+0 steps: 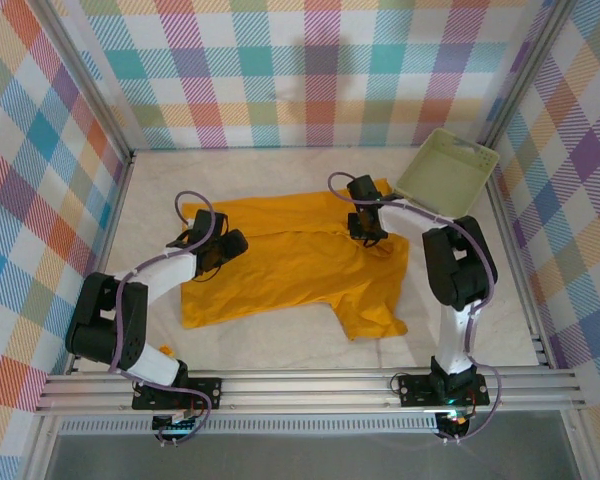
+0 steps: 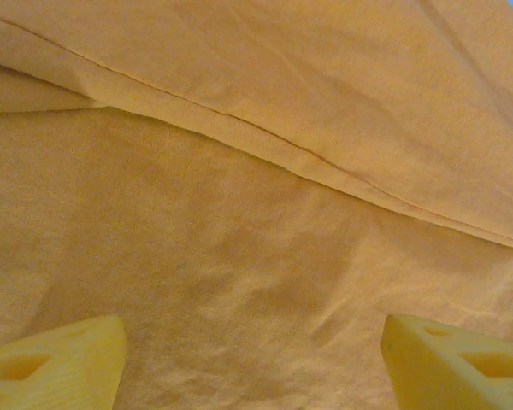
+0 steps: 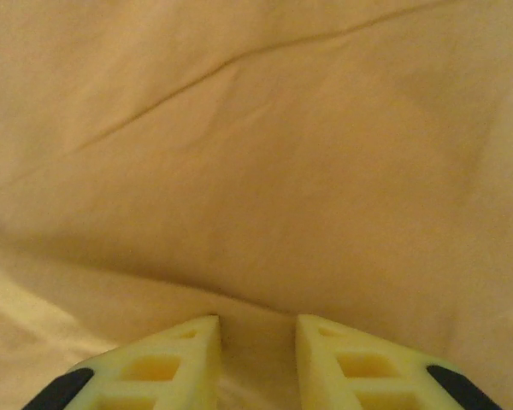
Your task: Fold the inside-out t-shirt
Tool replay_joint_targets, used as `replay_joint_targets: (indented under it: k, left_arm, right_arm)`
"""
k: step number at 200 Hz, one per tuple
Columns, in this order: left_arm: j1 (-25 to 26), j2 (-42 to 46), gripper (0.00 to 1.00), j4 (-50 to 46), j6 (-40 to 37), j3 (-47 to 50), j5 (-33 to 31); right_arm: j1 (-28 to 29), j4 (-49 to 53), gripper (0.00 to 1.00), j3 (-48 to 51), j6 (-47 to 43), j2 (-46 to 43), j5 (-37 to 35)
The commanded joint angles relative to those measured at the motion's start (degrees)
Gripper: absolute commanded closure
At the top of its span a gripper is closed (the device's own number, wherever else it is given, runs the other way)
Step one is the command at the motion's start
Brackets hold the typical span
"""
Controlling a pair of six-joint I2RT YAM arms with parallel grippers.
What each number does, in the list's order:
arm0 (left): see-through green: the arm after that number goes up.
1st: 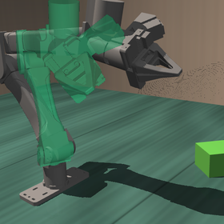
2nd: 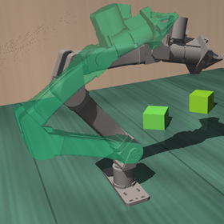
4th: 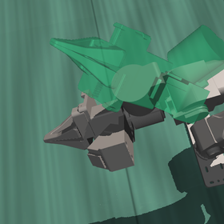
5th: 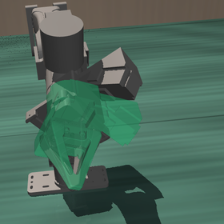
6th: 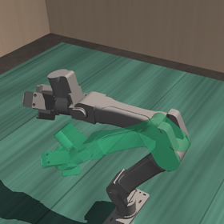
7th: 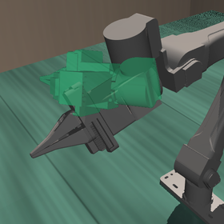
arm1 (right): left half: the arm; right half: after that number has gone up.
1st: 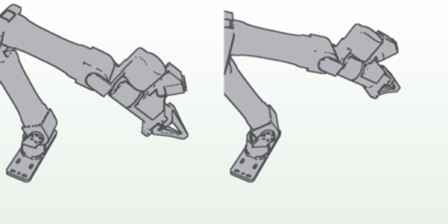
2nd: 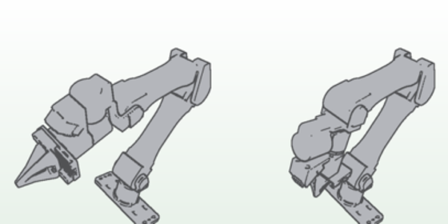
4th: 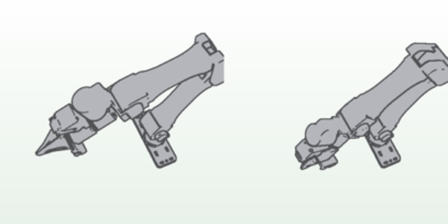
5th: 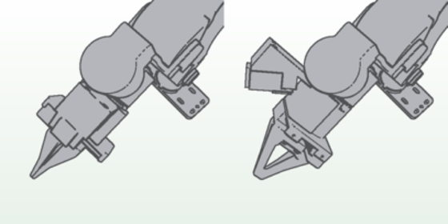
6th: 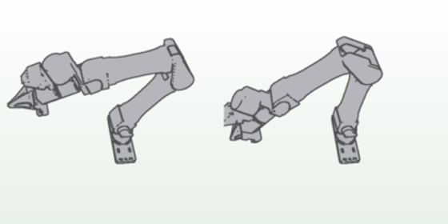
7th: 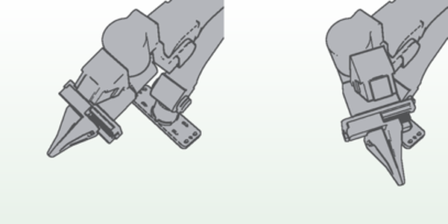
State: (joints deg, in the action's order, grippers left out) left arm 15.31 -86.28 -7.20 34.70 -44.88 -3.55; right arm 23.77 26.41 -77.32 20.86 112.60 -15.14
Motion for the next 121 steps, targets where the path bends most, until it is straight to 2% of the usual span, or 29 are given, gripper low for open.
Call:
replay_joint_targets:
  k: [1, 23, 42, 63, 121]
  left_arm:
    - [0.6, 1.85, 0.22, 0.52, -0.46, 1.18, -0.37]
    - [0.6, 2.2, 0.22, 0.51, -0.44, 1.45, -0.4]
    - [0.64, 2.47, 0.21, 0.19, -0.59, 1.45, -0.65]
    - [0.6, 2.57, 0.21, 0.17, -0.6, 1.52, -0.93]
    - [0.61, 2.91, 0.2, 0.06, -0.73, 1.75, -0.91]
  right_arm:
    - [-1.0, 1.04, 0.69, -3.57, -2.94, 1.5, -3.55]
    - [-1.16, 0.38, 0.65, -3.93, -6.01, 1.66, -1.06]
    - [-0.47, -2.73, 0.53, 0.35, -8.8, -1.98, 1.61]
    - [0.3, -3.97, 0.44, 3.62, -10.72, -4.72, 3.97]
    - [1.41, -3.02, 0.39, 5.4, -11.9, -3.79, 2.81]
